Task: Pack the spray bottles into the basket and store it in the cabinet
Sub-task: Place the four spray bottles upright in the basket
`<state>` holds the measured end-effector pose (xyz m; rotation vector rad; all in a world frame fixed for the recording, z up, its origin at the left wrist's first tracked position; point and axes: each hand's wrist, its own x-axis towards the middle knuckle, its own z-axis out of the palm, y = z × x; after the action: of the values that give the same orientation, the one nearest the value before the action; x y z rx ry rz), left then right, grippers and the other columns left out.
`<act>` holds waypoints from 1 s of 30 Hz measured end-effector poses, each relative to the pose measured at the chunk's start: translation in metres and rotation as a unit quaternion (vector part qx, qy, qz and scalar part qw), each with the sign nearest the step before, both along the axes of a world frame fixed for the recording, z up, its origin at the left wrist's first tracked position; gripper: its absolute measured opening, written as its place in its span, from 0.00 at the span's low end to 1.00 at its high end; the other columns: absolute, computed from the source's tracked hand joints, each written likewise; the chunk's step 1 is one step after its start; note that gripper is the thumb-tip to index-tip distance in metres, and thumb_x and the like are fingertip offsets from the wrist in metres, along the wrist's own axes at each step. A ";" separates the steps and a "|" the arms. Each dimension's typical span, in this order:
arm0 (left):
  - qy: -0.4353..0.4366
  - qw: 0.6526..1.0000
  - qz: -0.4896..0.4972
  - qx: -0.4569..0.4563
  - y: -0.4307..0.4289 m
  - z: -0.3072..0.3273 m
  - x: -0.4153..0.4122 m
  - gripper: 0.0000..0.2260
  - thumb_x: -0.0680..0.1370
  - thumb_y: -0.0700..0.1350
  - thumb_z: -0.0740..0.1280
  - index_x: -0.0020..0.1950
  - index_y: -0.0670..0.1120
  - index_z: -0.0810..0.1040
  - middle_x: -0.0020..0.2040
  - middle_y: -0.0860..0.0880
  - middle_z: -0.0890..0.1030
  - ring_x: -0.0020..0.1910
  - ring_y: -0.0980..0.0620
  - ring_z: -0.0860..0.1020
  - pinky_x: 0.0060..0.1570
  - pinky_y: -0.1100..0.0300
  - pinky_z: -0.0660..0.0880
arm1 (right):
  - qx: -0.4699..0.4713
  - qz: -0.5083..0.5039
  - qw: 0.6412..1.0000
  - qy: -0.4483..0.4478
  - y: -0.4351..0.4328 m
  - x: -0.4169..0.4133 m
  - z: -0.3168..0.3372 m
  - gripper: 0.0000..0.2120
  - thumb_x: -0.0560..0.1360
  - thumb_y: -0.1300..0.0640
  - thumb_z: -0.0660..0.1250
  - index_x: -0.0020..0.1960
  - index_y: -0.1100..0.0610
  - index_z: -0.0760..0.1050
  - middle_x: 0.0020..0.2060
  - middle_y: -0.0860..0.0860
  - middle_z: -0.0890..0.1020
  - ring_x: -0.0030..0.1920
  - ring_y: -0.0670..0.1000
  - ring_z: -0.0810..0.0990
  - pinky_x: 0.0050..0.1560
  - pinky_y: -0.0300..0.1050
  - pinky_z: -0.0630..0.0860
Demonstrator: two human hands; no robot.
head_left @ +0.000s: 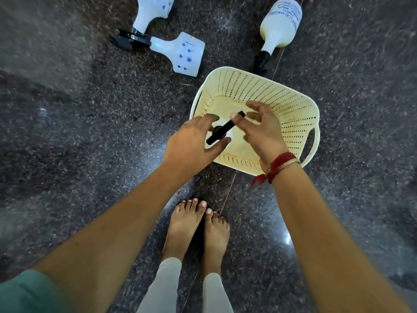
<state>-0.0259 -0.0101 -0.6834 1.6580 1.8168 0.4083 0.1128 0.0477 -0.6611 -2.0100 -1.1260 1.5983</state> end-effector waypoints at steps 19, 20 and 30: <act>-0.090 0.927 0.362 0.043 0.058 -0.084 -0.105 0.15 0.76 0.43 0.65 0.62 0.49 0.71 0.56 0.53 0.67 0.52 0.59 0.67 0.52 0.66 0.65 | 0.209 0.562 0.757 -0.260 0.175 -0.153 -0.067 0.37 0.71 0.44 0.69 0.73 0.58 0.60 0.72 0.59 0.63 0.72 0.60 0.63 0.71 0.54 0.62; -0.092 0.926 0.366 0.034 0.061 -0.089 -0.108 0.14 0.76 0.43 0.65 0.62 0.50 0.71 0.56 0.54 0.66 0.52 0.59 0.67 0.52 0.65 0.65 | 0.193 0.562 0.761 -0.261 0.179 -0.160 -0.075 0.39 0.71 0.43 0.70 0.74 0.58 0.58 0.73 0.59 0.63 0.72 0.60 0.63 0.71 0.56 0.62; -0.092 0.937 0.337 0.011 0.081 -0.114 -0.108 0.13 0.76 0.44 0.64 0.60 0.50 0.73 0.58 0.52 0.68 0.61 0.53 0.68 0.54 0.70 0.59 | 0.026 0.569 0.731 -0.377 0.194 -0.181 -0.111 0.44 0.64 0.43 0.76 0.73 0.50 0.58 0.73 0.58 0.54 0.70 0.71 0.61 0.64 0.69 0.67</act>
<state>-0.1343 0.0710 -0.7974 0.9197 2.1966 0.8441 -0.0679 0.2420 -0.7719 -2.0113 -3.1007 0.9251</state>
